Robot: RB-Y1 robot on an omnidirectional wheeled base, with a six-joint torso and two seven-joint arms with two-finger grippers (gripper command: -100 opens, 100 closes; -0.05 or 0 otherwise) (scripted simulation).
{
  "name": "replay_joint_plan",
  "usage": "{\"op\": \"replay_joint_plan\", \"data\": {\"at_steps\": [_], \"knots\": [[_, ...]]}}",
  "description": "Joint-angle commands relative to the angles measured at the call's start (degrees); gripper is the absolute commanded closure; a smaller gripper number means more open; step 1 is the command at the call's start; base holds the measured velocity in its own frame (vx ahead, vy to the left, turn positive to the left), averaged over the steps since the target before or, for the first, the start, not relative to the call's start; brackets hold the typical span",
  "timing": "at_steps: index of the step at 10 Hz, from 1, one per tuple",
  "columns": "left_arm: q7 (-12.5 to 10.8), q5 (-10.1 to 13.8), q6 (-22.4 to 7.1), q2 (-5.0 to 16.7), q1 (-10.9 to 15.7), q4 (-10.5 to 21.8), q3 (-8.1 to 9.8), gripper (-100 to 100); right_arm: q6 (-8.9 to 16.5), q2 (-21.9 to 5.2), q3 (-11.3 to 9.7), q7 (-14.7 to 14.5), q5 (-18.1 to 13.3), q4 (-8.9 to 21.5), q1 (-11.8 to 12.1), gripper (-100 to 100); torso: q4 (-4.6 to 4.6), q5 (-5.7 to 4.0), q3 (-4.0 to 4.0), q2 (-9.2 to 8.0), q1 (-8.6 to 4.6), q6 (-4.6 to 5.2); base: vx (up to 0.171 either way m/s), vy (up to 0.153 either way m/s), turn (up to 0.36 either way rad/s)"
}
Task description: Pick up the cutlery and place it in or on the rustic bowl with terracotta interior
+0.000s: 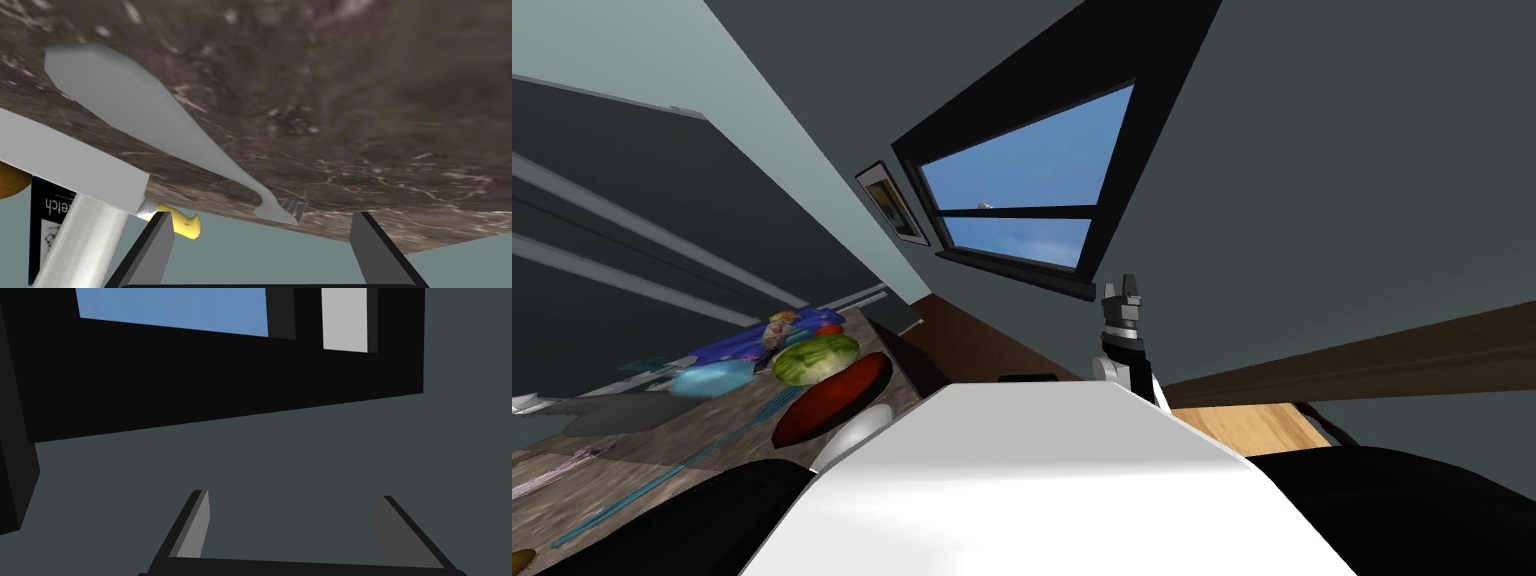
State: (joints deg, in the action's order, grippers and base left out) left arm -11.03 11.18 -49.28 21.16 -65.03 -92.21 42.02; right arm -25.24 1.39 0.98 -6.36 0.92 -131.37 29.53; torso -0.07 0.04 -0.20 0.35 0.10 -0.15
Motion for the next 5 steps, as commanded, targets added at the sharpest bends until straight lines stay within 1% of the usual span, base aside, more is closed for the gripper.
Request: {"op": "replay_joint_plan", "data": {"at_steps": [1, 2, 3, 4, 5], "knots": [[0.0, 0.0, 0.0, 0.0, 0.0, 0.0, 0.0, 0, 0.0, 0.0, 0.0, 0.0, 0.0, 0.0, 0.0, 0, 0.0, 0.0, 0.0, 0.0, 0.0, 0.0, 0.006, 0.009, 0.008], [0.0, -0.9, 1.3, -0.1, 1.3, 1.8, -0.32, -100, 0.0, 0.0, 0.0, 0.0, 0.0, 0.0, 0.0, 0, 0.02, -0.03, 0.06, -0.09, -0.13, 0.0, -0.019, 0.036, 0.013], [-0.1, -1.4, 2.1, -0.2, 2.0, 2.9, -0.52, -100, 0.0, 0.0, 0.0, 0.0, 0.0, 0.0, 0.0, 0, 0.05, -0.02, 0.11, -0.19, -0.06, 0.0, -0.046, 0.061, 0.014], [-0.1, -1.3, 1.5, -0.2, 1.7, 2.3, -0.47, -100, 0.0, 0.0, 0.0, 0.0, 0.0, 0.0, 0.0, 0, 0.07, 0.0, 0.17, -0.3, 0.03, 0.0, -0.022, 0.029, -0.004], [-0.1, -1.3, 1.6, -0.2, 1.8, 2.4, -0.49, 100, 0.0, 0.0, 0.0, 0.0, 0.0, 0.0, 0.0, 0, 0.07, -0.02, 0.16, -0.26, -0.07, 0.0, -0.003, 0.005, -0.001]]}}
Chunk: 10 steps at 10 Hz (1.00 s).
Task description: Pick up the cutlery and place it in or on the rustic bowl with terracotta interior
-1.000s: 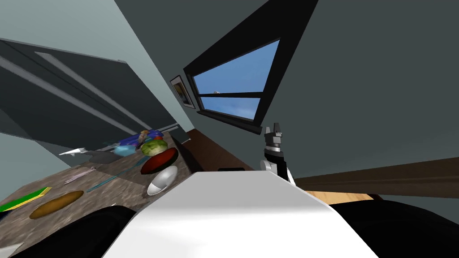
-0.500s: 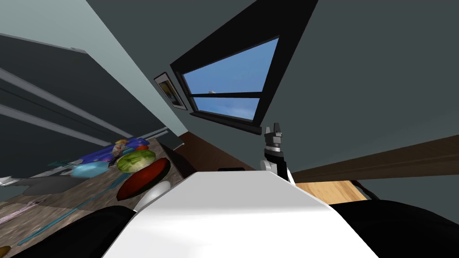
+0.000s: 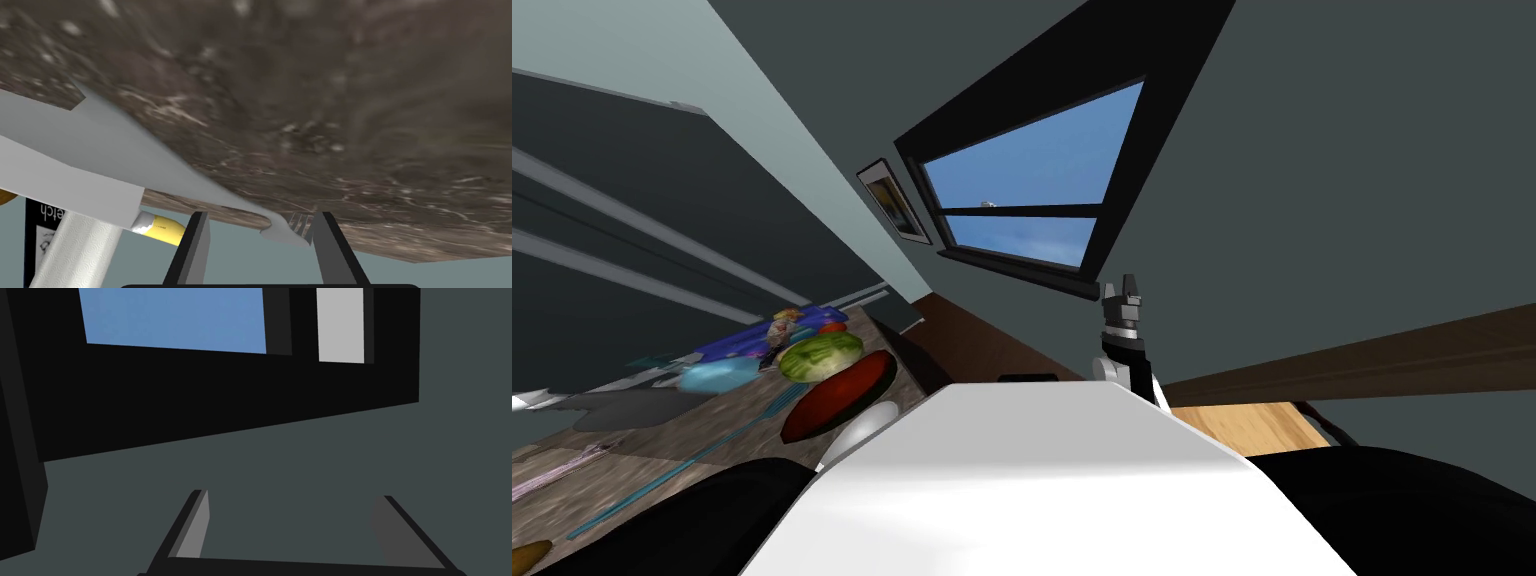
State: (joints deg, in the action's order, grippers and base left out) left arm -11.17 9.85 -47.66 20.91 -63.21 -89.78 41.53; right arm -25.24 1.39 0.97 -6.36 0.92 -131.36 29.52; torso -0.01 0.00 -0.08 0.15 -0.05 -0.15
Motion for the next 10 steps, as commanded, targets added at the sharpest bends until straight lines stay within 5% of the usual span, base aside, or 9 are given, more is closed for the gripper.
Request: {"op": "replay_joint_plan", "data": {"at_steps": [1, 4, 5, 6, 8, 9, 10], "knots": [[0.0, 0.0, 0.0, 0.0, 0.0, 0.0, 0.0, 100, 0.0, 0.0, 0.0, 0.0, 0.0, 0.0, 0.0, 0, 0.0, 0.0, 0.0, 0.0, 0.0, 0.0, -0.003, 0.001, 0.013], [-0.1, 0.0, -0.1, 0.0, 0.0, 0.0, 0.08, 100, 0.0, 0.0, 0.0, 0.0, 0.0, 0.0, 0.0, 0, -0.01, 0.05, -0.02, 0.03, -0.02, 0.04, 0.0, 0.0, 0.0], [-0.1, 0.0, -0.1, 0.0, 0.0, 0.0, 0.09, 0, 0.0, 0.0, 0.0, 0.0, 0.0, 0.0, 0.0, 0, -0.01, 0.05, -0.02, 0.03, -0.02, 0.03, 0.0, 0.0, 0.0], [0.1, 1.0, -1.1, 0.2, -1.3, -1.7, 0.36, 100, 0.0, 0.0, 0.0, 0.0, 0.0, 0.0, 0.0, 0, -0.01, 0.06, -0.01, 0.02, -0.02, 0.02, 0.028, -0.039, -0.019], [0.1, 1.1, -1.1, 0.1, -1.5, -2.0, 0.41, 100, 0.0, 0.0, 0.0, 0.0, 0.0, 0.0, 0.0, 0, -0.04, -0.02, -0.1, 0.17, -0.28, 0.04, 0.03, -0.039, -0.003], [0.1, 1.2, -1.3, 0.1, -1.6, -2.2, 0.43, 0, 0.0, 0.0, 0.0, 0.0, 0.0, 0.0, 0.0, 0, -0.04, 0.0, -0.08, 0.12, -0.19, 0.04, 0.0, 0.0, 0.0], [0.3, 3.1, -3.5, 1.5, -2.8, -3.1, 2.18, 100, 0.0, 0.0, 0.0, 0.0, 0.0, 0.0, 0.0, 0, -0.03, 0.02, -0.04, 0.07, -0.11, 0.04, -0.062, -0.042, -0.069]]}}
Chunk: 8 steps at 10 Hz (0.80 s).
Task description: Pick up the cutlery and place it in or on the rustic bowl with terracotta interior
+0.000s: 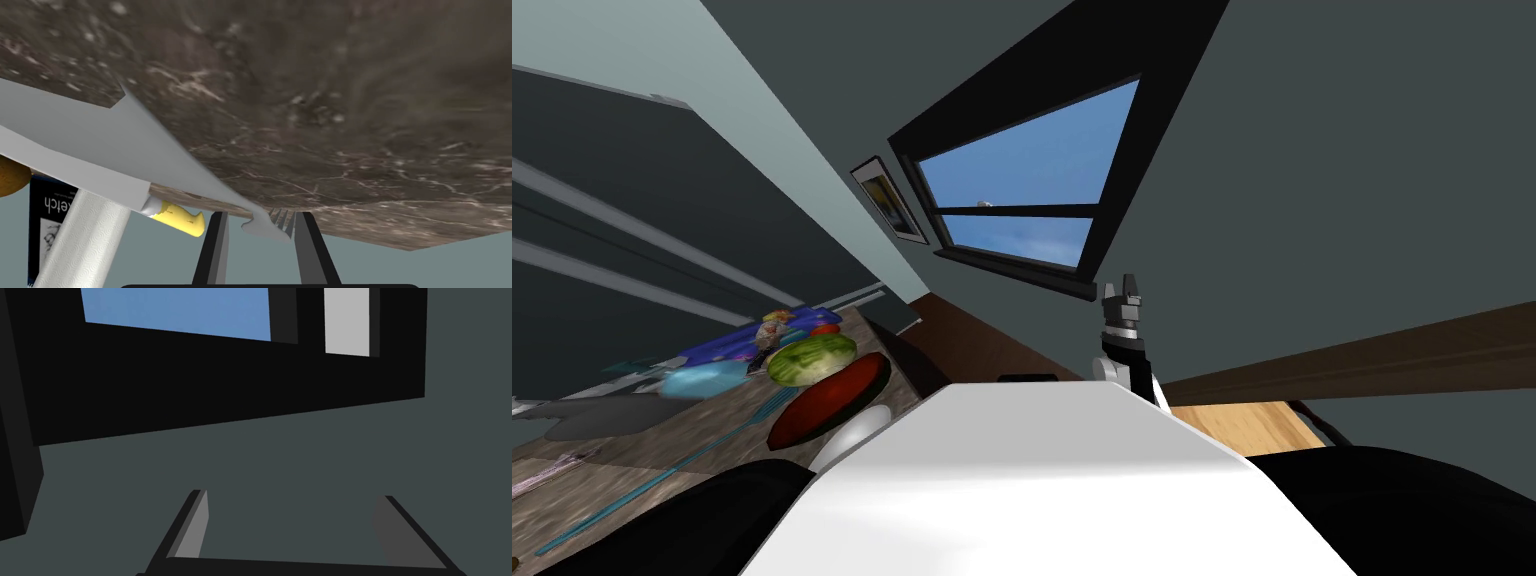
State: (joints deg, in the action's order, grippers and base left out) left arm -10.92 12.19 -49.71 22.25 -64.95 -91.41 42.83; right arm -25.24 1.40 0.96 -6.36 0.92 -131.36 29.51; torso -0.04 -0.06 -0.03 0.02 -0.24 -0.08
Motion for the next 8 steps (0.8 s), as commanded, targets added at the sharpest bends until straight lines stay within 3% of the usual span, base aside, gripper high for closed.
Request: {"op": "replay_joint_plan", "data": {"at_steps": [1, 8], "knots": [[0.1, 1.5, -2.3, 0.7, -1.5, -1.7, 1.52, 100, 0.0, 0.0, 0.0, 0.0, 0.0, 0.0, 0.0, 0, 0.0, 0.0, 0.0, 0.0, 0.0, 0.0, -0.123, -0.045, -0.085], [0.8, 10.0, -10.1, 6.3, -5.2, -4.4, 7.57, 100, 0.0, 0.0, 0.0, 0.0, 0.0, 0.0, 0.0, 0, 0.07, -0.03, 0.14, -0.2, -0.1, -0.05, -0.097, -0.045, -0.065]]}}
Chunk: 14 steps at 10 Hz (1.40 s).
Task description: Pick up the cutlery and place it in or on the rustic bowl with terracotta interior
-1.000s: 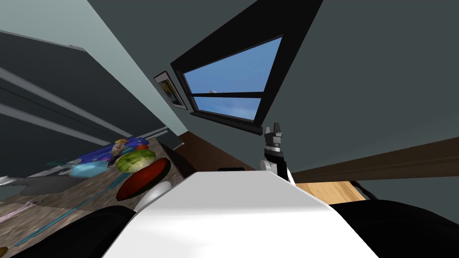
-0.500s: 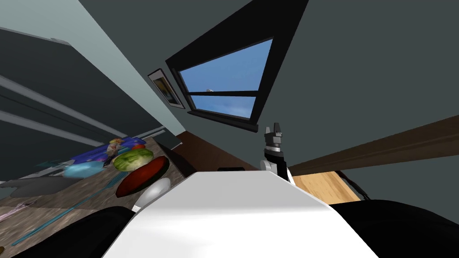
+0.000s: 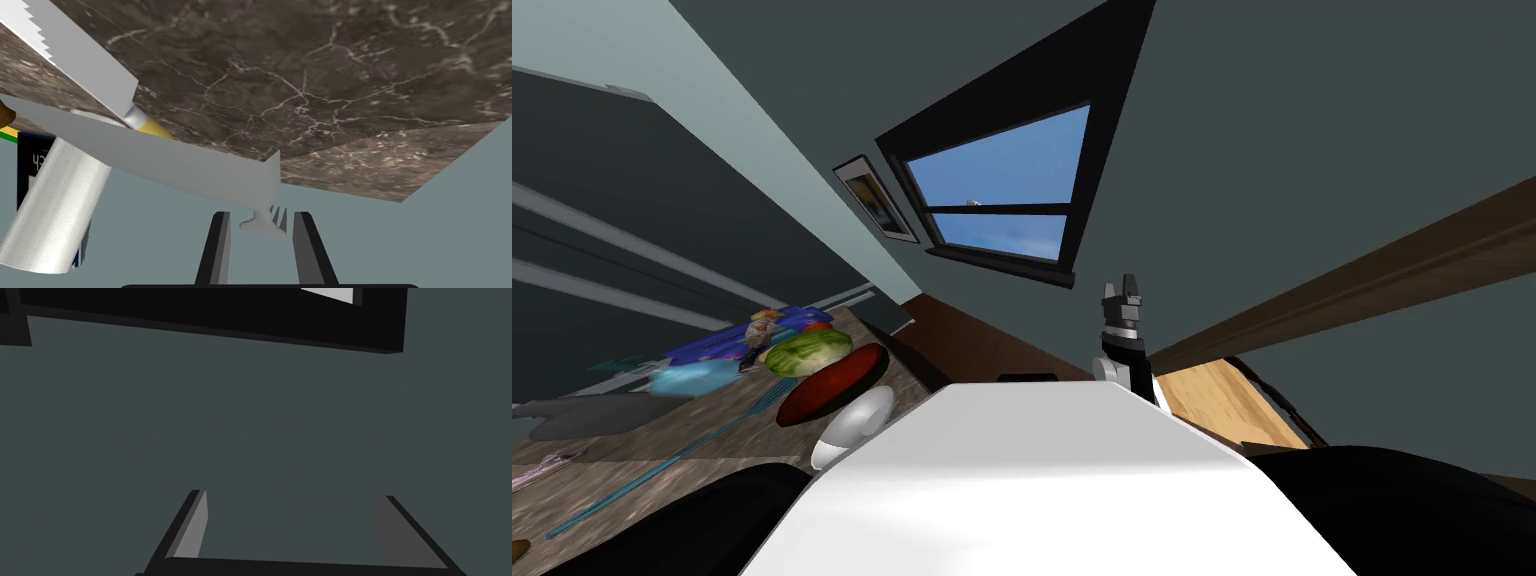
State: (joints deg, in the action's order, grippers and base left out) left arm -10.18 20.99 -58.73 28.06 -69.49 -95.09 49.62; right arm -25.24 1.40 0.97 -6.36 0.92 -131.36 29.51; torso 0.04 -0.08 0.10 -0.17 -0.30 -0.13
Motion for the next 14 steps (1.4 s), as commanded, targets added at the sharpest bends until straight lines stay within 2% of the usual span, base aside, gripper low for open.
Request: {"op": "replay_joint_plan", "data": {"at_steps": [1, 3, 4, 6, 7, 9, 10, 12, 13, 14], "knots": [[0.2, 2.8, -2.3, 1.5, -1.3, -1.2, 1.74, 100, 0.0, 0.0, 0.0, 0.0, 0.0, 0.0, 0.0, 0, 0.0, 0.0, 0.0, 0.0, 0.0, 0.0, -0.079, -0.032, -0.085], [0.3, 6.2, -4.8, 3.7, -2.4, -2.2, 3.68, 100, 0.0, 0.0, 0.0, 0.0, 0.0, 0.0, 0.0, 0, 0.0, -0.01, -0.04, 0.07, -0.02, 0.01, -0.073, -0.03, -0.086], [0.3, 6.4, -4.8, 3.7, -2.4, -2.2, 3.68, 100, 0.0, 0.0, 0.0, 0.0, 0.0, 0.0, 0.0, 0, 0.0, 0.0, -0.04, 0.09, 0.03, 0.02, -0.04, -0.015, -0.032], [0.3, 10.0, -7.2, 6.0, -3.6, -3.3, 5.55, 100, 0.0, 0.0, 0.0, 0.0, 0.0, 0.0, 0.0, 0, -0.01, 0.01, -0.11, 0.22, 0.04, 0.0, -0.028, -0.018, -0.064], [0.3, 10.5, -7.2, 6.0, -3.6, -3.3, 5.55, 100, 0.0, 0.0, 0.0, 0.0, 0.0, 0.0, 0.0, 0, -0.02, -0.01, -0.13, 0.25, 0.05, 0.05, -0.026, -0.006, -0.045], [0.2, 14.3, -9.4, 8.3, -4.7, -4.4, 7.27, 100, 0.0, 0.0, 0.0, 0.0, 0.0, 0.0, 0.0, 0, -0.02, 0.01, -0.14, 0.28, 0.07, 0.01, -0.02, -0.01, -0.054], [0.2, 14.9, -9.4, 8.3, -4.7, -4.4, 7.27, 100, 0.0, 0.0, 0.0, 0.0, 0.0, 0.0, 0.0, 0, -0.03, 0.0, -0.15, 0.3, 0.07, 0.02, -0.012, -0.003, -0.033], [0.1, 18.7, -11.4, 10.7, -5.8, -5.5, 8.77, 100, 0.0, 0.0, 0.0, 0.0, 0.0, 0.0, 0.0, 0, -0.03, 0.01, -0.18, 0.36, 0.09, 0.01, -0.001, -0.001, -0.051], [0.1, 19.6, -11.4, 10.7, -5.8, -5.5, 8.77, 100, 0.0, 0.0, 0.0, 0.0, 0.0, 0.0, 0.0, 0, -0.05, 0.0, -0.22, 0.41, 0.1, 0.04, 0.004, 0.004, -0.033], [-0.1, 21.8, -12.2, 11.8, -6.3, -6.0, 9.42, 100, 0.0, 0.0, 0.0, 0.0, 0.0, 0.0, 0.0, 0, -0.05, 0.02, -0.22, 0.42, 0.11, -0.01, 0.01, 0.006, -0.026]]}}
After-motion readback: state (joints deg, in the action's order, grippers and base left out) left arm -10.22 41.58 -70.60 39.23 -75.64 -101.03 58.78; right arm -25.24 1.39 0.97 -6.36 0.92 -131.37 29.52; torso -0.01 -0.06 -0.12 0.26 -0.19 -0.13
